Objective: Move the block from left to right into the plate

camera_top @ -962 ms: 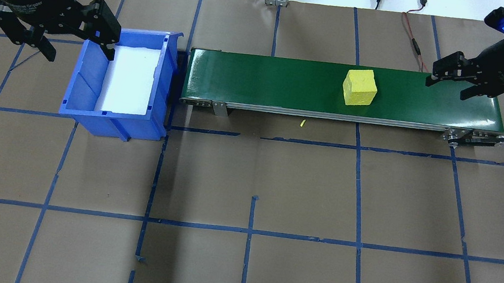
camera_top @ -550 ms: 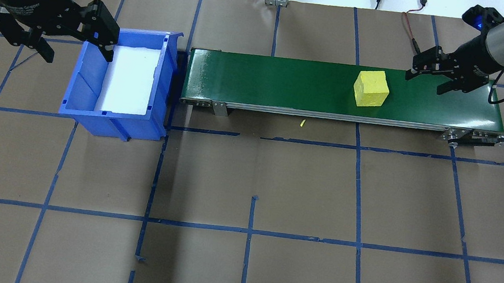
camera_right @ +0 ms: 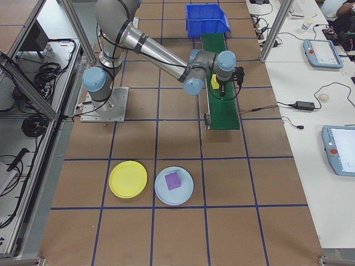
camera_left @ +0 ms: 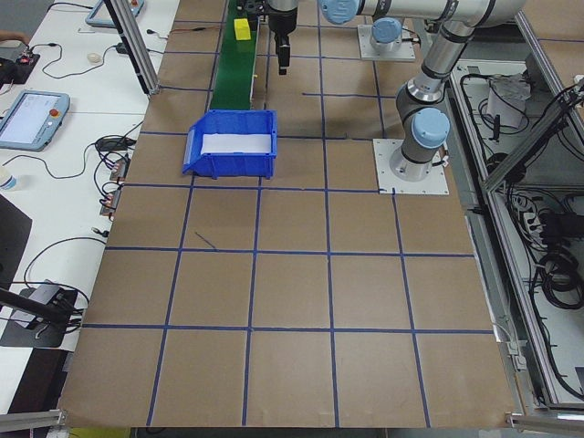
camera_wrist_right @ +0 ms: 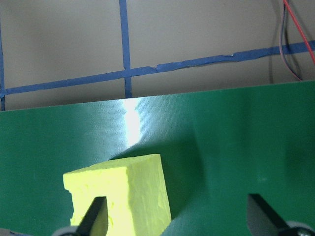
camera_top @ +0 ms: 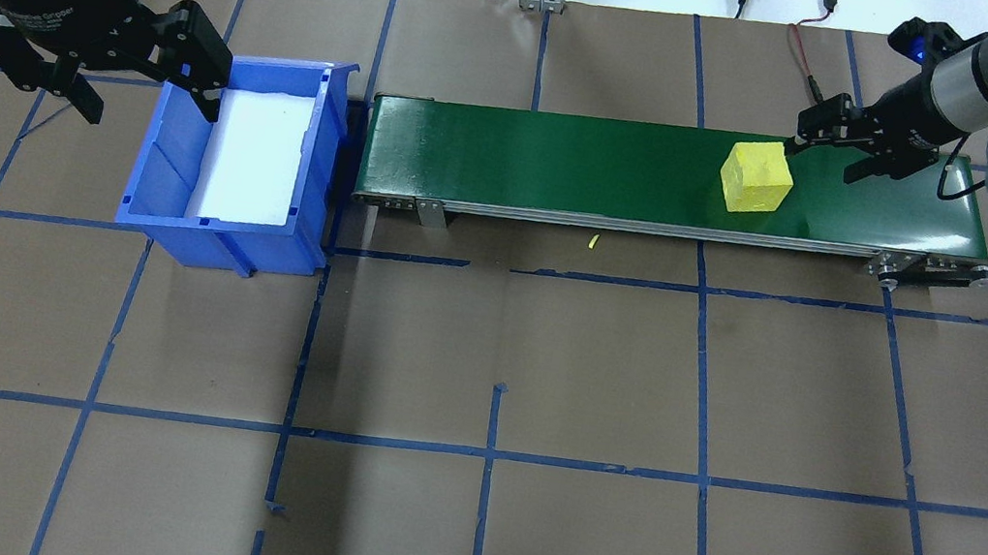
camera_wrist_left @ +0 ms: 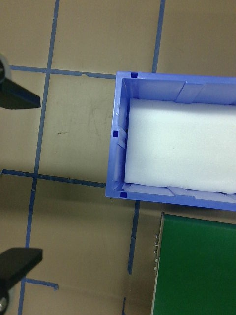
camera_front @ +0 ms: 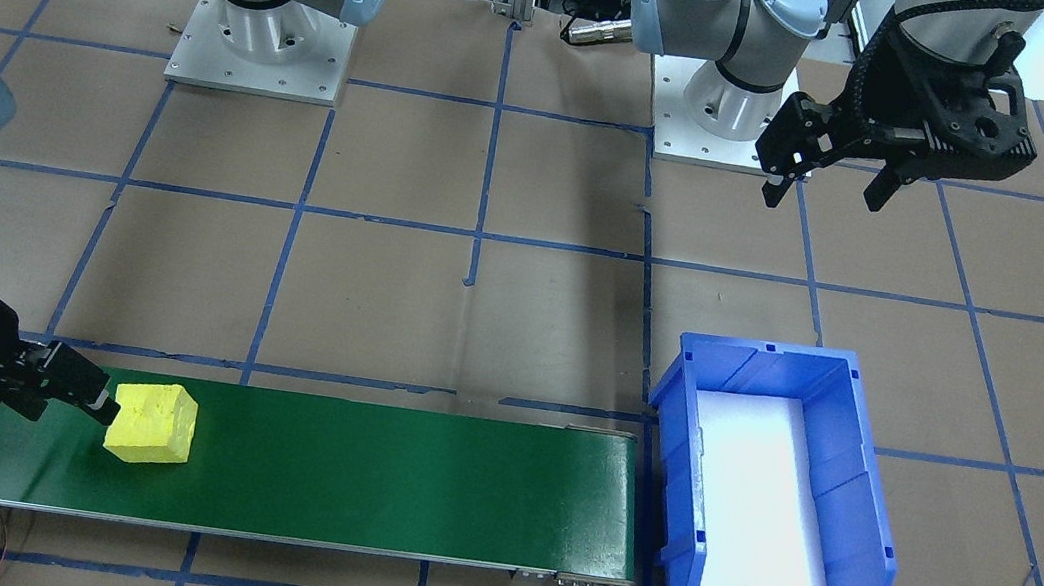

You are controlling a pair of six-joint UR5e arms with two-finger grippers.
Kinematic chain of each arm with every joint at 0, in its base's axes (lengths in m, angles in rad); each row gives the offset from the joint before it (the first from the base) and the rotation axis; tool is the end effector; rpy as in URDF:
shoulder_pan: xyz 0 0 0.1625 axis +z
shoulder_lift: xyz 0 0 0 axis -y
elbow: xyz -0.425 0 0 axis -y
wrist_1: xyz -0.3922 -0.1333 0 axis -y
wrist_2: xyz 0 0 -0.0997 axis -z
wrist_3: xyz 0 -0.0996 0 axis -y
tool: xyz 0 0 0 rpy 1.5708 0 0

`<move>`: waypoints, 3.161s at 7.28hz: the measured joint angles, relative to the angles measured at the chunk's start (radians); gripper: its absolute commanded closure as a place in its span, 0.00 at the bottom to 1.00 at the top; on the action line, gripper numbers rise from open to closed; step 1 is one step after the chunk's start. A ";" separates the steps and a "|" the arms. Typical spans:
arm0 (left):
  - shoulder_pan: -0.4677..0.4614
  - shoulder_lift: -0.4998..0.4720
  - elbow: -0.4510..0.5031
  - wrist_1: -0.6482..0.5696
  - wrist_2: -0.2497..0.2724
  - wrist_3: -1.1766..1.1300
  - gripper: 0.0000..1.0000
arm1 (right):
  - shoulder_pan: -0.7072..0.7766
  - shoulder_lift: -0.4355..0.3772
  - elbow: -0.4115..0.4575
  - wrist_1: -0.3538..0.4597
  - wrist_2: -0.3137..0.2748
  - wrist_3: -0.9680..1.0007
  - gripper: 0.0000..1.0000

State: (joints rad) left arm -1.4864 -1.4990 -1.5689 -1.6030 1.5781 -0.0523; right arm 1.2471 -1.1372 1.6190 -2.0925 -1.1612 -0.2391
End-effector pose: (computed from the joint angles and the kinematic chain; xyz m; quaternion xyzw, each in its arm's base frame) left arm -0.0930 -0.4739 0.5199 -0.0684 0.9974 -0.0207 0.0040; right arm -0.0362 -0.6517 0.2791 0.0373 0.9782 -0.0752 0.1899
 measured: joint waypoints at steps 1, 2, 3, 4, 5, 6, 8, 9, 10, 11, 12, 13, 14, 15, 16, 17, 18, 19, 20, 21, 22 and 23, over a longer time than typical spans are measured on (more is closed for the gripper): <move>0.000 0.000 0.000 0.000 -0.001 0.000 0.00 | 0.000 0.005 -0.008 -0.001 0.000 0.000 0.02; 0.000 0.000 0.000 0.000 -0.001 0.000 0.00 | 0.000 0.009 -0.019 -0.001 -0.001 0.000 0.02; 0.000 0.000 0.000 0.000 -0.001 0.000 0.00 | 0.000 0.014 -0.027 -0.001 -0.002 0.001 0.02; 0.000 0.000 0.000 0.000 -0.001 0.000 0.00 | 0.000 0.018 -0.030 -0.001 -0.004 0.004 0.02; 0.000 0.000 0.000 0.000 -0.001 0.000 0.00 | 0.000 0.021 -0.029 -0.001 -0.009 0.005 0.02; 0.000 0.000 0.000 0.000 -0.001 0.000 0.00 | 0.000 0.022 -0.028 0.002 -0.017 0.006 0.02; 0.000 0.000 0.000 0.000 -0.001 0.000 0.00 | 0.000 0.025 -0.018 0.007 -0.046 0.007 0.15; 0.000 0.000 0.000 0.000 -0.001 0.000 0.00 | 0.000 0.029 -0.008 0.005 -0.073 -0.001 0.41; 0.000 0.000 0.000 0.000 -0.001 0.000 0.00 | 0.000 0.038 0.006 0.001 -0.127 -0.020 0.73; 0.000 0.000 0.000 0.000 -0.002 0.000 0.00 | -0.001 0.042 0.016 0.000 -0.194 -0.041 0.82; 0.000 0.000 0.000 0.000 -0.002 0.000 0.00 | -0.002 0.036 0.012 0.003 -0.256 -0.065 0.82; 0.000 0.001 0.000 0.000 -0.002 0.000 0.00 | -0.004 0.019 -0.008 0.023 -0.304 -0.100 0.82; 0.000 0.001 0.000 0.000 -0.003 0.000 0.00 | -0.011 -0.016 -0.030 0.067 -0.339 -0.153 0.82; 0.000 0.002 0.000 0.000 -0.003 0.000 0.00 | -0.037 -0.062 -0.032 0.107 -0.371 -0.227 0.82; 0.000 0.002 0.000 0.000 -0.003 0.000 0.00 | -0.098 -0.109 -0.016 0.135 -0.404 -0.338 0.82; 0.000 0.002 0.000 0.000 -0.003 0.000 0.00 | -0.196 -0.144 0.015 0.150 -0.422 -0.479 0.82; 0.000 0.002 0.000 0.000 -0.003 0.000 0.00 | -0.309 -0.164 0.051 0.158 -0.431 -0.611 0.83; 0.000 0.002 0.000 0.000 -0.003 0.000 0.00 | -0.417 -0.172 0.090 0.160 -0.434 -0.715 0.85; 0.000 0.002 0.000 0.000 -0.003 0.000 0.00 | -0.508 -0.177 0.130 0.158 -0.440 -0.797 0.86; -0.001 0.002 0.000 0.000 -0.003 0.000 0.00 | -0.583 -0.181 0.163 0.156 -0.450 -0.860 0.86; -0.001 0.002 0.000 0.000 -0.003 0.000 0.00 | -0.653 -0.186 0.196 0.149 -0.456 -0.912 0.86; -0.001 0.002 0.000 0.000 -0.003 0.000 0.00 | -0.724 -0.188 0.235 0.122 -0.457 -0.967 0.87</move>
State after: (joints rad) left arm -1.4878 -1.4972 -1.5693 -1.6030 1.5754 -0.0522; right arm 0.5229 -1.3249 1.8541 -1.9702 -1.6181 -1.2062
